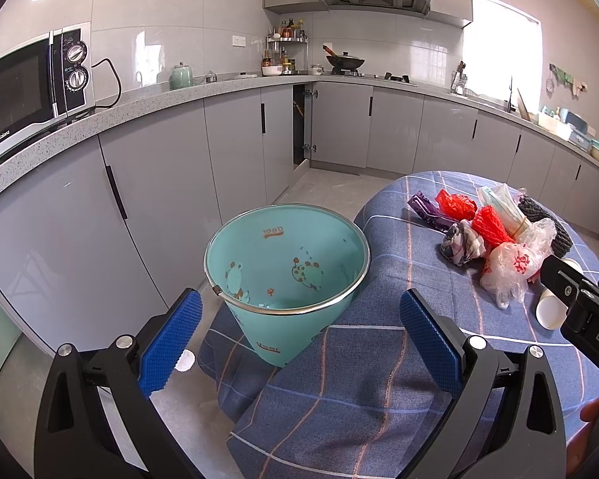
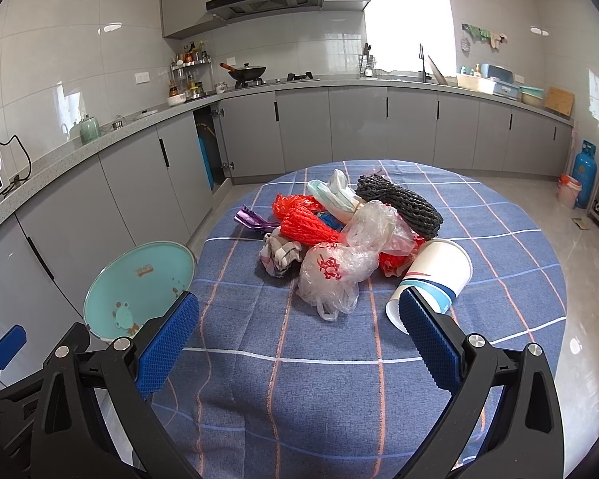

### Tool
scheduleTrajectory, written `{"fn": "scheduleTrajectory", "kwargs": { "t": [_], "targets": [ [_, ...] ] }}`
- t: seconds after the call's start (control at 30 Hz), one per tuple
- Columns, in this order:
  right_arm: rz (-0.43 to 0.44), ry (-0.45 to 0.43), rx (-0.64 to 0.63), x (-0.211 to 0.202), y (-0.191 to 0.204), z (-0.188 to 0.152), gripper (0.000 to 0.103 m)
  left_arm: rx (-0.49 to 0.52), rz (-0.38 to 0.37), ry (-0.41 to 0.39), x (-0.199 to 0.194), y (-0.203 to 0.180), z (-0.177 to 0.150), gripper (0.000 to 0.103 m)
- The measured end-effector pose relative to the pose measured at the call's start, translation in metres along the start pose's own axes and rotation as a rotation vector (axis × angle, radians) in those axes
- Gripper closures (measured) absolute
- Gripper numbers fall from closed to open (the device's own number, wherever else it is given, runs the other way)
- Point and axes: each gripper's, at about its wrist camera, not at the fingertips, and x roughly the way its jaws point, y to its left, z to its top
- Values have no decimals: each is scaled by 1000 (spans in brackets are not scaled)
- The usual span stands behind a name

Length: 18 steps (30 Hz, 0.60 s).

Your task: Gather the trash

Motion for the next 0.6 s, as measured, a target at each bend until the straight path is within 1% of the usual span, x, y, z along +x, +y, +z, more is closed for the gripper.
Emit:
{"fn": "scheduleTrajectory", "kwargs": {
  "t": [0.43, 0.6],
  "targets": [
    [7, 10, 0, 3, 0, 1, 4, 2, 2, 7, 4, 1, -1, 6],
    [9, 12, 8, 5, -4, 2, 4, 16, -1, 16, 11, -7, -5, 6]
  ]
}}
